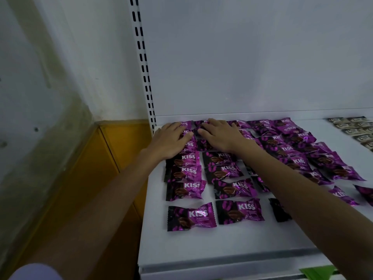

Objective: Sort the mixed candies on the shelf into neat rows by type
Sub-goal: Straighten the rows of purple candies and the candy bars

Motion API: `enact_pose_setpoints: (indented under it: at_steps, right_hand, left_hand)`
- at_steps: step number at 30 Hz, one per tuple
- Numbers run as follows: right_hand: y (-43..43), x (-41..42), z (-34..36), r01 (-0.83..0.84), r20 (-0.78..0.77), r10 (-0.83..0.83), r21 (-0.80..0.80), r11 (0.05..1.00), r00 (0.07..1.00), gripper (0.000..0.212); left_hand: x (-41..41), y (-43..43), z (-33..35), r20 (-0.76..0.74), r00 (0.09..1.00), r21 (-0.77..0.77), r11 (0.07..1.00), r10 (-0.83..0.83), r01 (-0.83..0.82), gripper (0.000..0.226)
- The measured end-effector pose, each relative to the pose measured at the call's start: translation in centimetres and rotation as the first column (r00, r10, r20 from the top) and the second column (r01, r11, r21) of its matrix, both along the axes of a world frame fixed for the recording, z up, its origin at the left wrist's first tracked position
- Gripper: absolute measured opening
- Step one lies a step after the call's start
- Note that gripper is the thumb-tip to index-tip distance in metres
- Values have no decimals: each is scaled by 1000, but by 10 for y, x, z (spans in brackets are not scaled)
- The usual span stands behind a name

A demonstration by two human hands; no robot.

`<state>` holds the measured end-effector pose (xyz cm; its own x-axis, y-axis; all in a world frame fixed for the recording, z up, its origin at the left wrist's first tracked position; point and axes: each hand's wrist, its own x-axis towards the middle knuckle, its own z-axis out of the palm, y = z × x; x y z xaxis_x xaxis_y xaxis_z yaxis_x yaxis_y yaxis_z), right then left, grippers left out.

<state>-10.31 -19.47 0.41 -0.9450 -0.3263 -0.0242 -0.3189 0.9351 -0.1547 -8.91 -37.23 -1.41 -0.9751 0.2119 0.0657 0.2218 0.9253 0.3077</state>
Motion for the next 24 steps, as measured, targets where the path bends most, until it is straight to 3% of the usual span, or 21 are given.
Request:
enact_pose_setpoints:
  at_steps: [4,8,13,18,24]
  right_hand:
    - [9,9,6,-21,-61,14,-112,994,998,51]
    - [21,32,15,-114,-91,104,-119,986,990,45]
    - [28,65,8,-209,-79,204,-50,977,976,44]
    - [30,66,2,-166,-47,162,-103,981,986,43]
    - [33,73,5,-171,-96,159,-121,978,982,45]
  left_hand:
    - [14,-3,8,-62,998,86,996,-3,8,55]
    - [49,-7,16,-158,985,170,981,-64,91,60]
    - [100,-5,15,-33,977,140,966,-213,215,72]
    - [107,-1,3,98,975,92,978,-198,189,74]
    - [110,1,2,60,980,73,980,-190,185,71]
